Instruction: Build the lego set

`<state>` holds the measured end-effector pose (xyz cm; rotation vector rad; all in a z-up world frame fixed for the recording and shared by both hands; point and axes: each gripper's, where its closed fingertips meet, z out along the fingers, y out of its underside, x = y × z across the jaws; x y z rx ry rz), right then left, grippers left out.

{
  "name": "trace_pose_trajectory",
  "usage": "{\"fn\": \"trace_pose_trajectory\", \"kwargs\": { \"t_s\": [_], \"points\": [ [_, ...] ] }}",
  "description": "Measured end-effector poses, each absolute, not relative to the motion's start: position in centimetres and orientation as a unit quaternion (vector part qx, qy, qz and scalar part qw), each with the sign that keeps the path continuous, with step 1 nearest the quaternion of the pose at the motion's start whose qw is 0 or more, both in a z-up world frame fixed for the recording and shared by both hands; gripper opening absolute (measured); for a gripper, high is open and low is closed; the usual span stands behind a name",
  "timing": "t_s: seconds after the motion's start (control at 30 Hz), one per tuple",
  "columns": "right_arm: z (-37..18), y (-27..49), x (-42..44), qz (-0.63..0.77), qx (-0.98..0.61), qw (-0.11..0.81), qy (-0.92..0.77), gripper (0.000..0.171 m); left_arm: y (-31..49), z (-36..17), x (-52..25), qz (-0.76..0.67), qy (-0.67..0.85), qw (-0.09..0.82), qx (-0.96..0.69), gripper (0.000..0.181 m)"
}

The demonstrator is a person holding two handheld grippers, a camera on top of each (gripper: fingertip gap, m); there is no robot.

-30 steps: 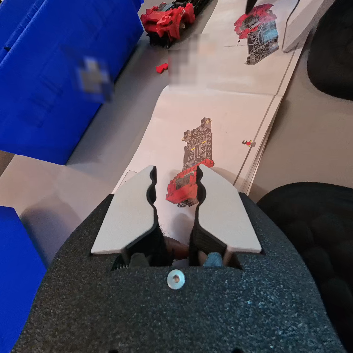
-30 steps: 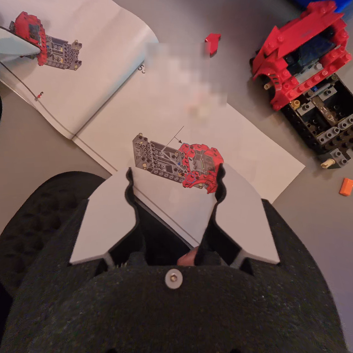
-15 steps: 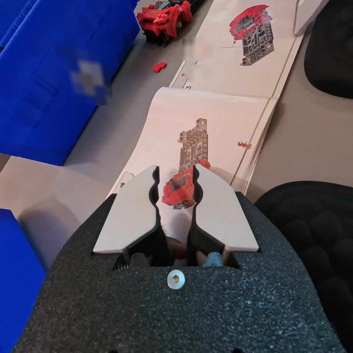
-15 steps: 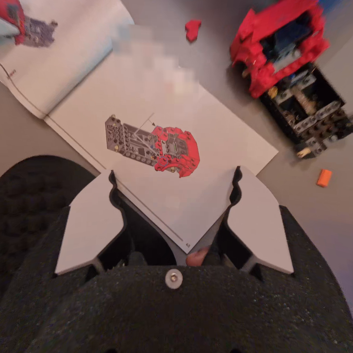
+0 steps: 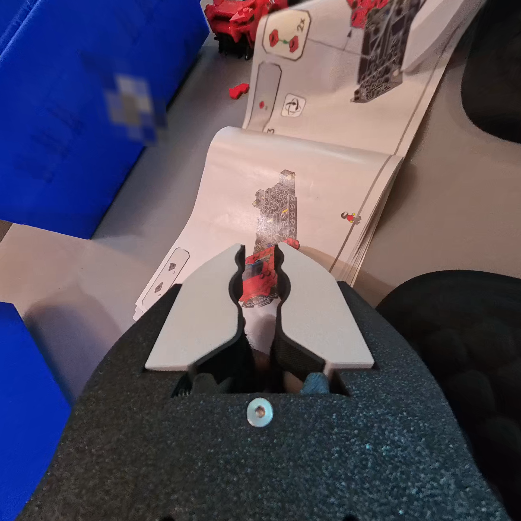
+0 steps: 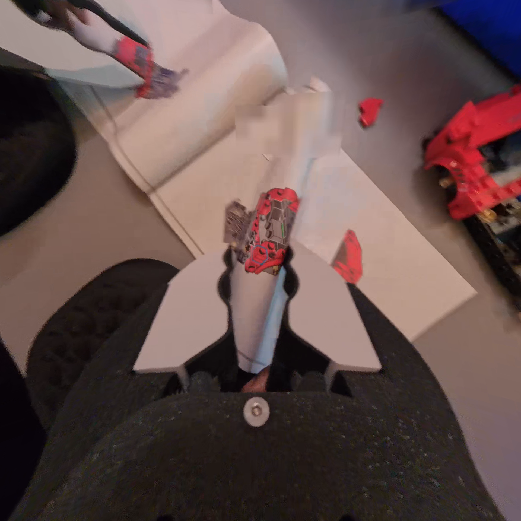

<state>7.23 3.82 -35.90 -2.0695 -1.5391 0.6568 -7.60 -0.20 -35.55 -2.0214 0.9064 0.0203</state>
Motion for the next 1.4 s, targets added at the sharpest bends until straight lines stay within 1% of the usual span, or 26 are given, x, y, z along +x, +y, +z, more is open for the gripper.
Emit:
{"fn": "trace_pose_trajectory", "kwargs": {
  "t_s": [0.03,0.1,0.17,0.23,0.3,0.37,0.47,0.53,0.63,0.7,0.73,0.8,0.83,0.87,0.9,0.93,0.97,1.03,1.1,1.13,1.17,1.23,1.27,1.3,1.4],
  "points": [
    [-35.6,3.5,6.7,0.259,-0.749,0.24,-0.561,0.022,-0.2,-35.5,-7.6,0.009,0.364,0.448,-0.817,0.02],
    [-34.5,3.5,6.0,0.279,-0.738,0.261,-0.557,0.016,0.0,-35.4,-7.9,0.016,0.356,0.453,-0.818,0.028],
    [-32.8,3.5,5.2,0.29,-0.712,0.299,-0.565,0.01,0.2,-34.8,-8.2,0.023,0.345,0.47,-0.812,0.047],
    [-31.2,3.3,4.4,0.282,-0.684,0.338,-0.582,0.007,0.1,-33.3,-8.0,0.014,0.336,0.514,-0.789,0.057],
    [-30.2,3.1,3.6,0.257,-0.665,0.363,-0.6,0.006,-0.3,-30.7,-7.0,-0.023,0.328,0.576,-0.749,0.065],
    [-29.6,2.8,2.4,0.239,-0.657,0.359,-0.618,0.005,-1.0,-28.0,-5.8,-0.046,0.318,0.625,-0.711,0.07],
    [-28.6,2.5,0.7,0.212,-0.667,0.329,-0.633,0.006,-1.8,-25.9,-3.3,-0.056,0.301,0.646,-0.699,0.084],
    [-27.9,2.6,-0.4,0.185,-0.677,0.306,-0.644,0.007,-1.5,-26.0,-1.5,-0.031,0.281,0.638,-0.716,0.101],
    [-27.5,2.3,-2.1,0.167,-0.683,0.274,-0.656,0.007,-0.2,-27.7,0.1,0.047,0.265,0.608,-0.747,0.112],
    [-27.6,2.1,-2.9,0.161,-0.686,0.262,-0.659,0.007,0.6,-28.7,0.1,0.091,0.247,0.593,-0.761,0.107],
    [-27.6,1.8,-3.2,0.163,-0.687,0.258,-0.66,0.009,0.9,-29.1,-0.4,0.121,0.241,0.583,-0.766,0.098],
    [-27.1,0.7,-3.8,0.19,-0.676,0.256,-0.664,0.01,1.1,-29.1,-1.6,0.178,0.241,0.574,-0.762,0.068],
    [-26.6,0.6,-3.8,0.194,-0.67,0.265,-0.666,0.016,0.9,-28.8,-2.2,0.192,0.238,0.577,-0.758,0.056],
    [-25.9,0.5,-3.6,0.204,-0.66,0.277,-0.668,0.033,0.7,-28.8,-2.6,0.192,0.235,0.575,-0.76,0.04],
    [-24.8,0.1,-3.5,0.237,-0.647,0.284,-0.666,0.044,0.4,-29.0,-2.9,0.177,0.228,0.572,-0.768,0.02],
    [-23.3,-0.6,-3.3,0.287,-0.628,0.288,-0.664,0.05,0.2,-29.2,-3.3,0.162,0.217,0.571,-0.775,0.01],
    [-21.7,-1.2,-2.9,0.339,-0.605,0.297,-0.656,0.051,0.0,-29.3,-3.9,0.16,0.208,0.57,-0.779,0.004],
    [-19.2,-0.3,-1.1,0.402,-0.584,0.332,-0.623,0.041,-0.2,-29.4,-5.2,0.162,0.193,0.561,-0.789,0.003],
    [-19.5,2.5,1.3,0.404,-0.605,0.353,-0.588,0.012,-0.5,-29.5,-6.2,0.151,0.174,0.556,-0.799,0.005],
    [-21.0,3.3,2.4,0.403,-0.621,0.33,-0.585,0.005,-0.7,-29.4,-6.8,0.152,0.165,0.554,-0.802,0.005],
    [-23.3,3.6,3.2,0.405,-0.643,0.278,-0.587,0.001,-0.9,-29.5,-7.3,0.154,0.158,0.55,-0.805,0.004],
    [-28.8,3.1,4.1,0.393,-0.679,0.147,-0.602,0.0,-1.3,-29.9,-8.2,0.153,0.149,0.538,-0.816,0.006],
    [-31.0,2.9,3.9,0.379,-0.68,0.114,-0.617,0.0,-1.4,-30.0,-8.5,0.155,0.146,0.532,-0.819,0.007],
    [-32.3,2.3,2.9,0.381,-0.66,0.1,-0.639,0.0,-1.6,-30.1,-8.8,0.16,0.146,0.528,-0.821,0.007],
    [-33.0,0.7,-1.3,0.411,-0.597,0.1,-0.682,0.001,-2.1,-30.6,-9.7,0.184,0.15,0.51,-0.827,0.011]
  ]
}}
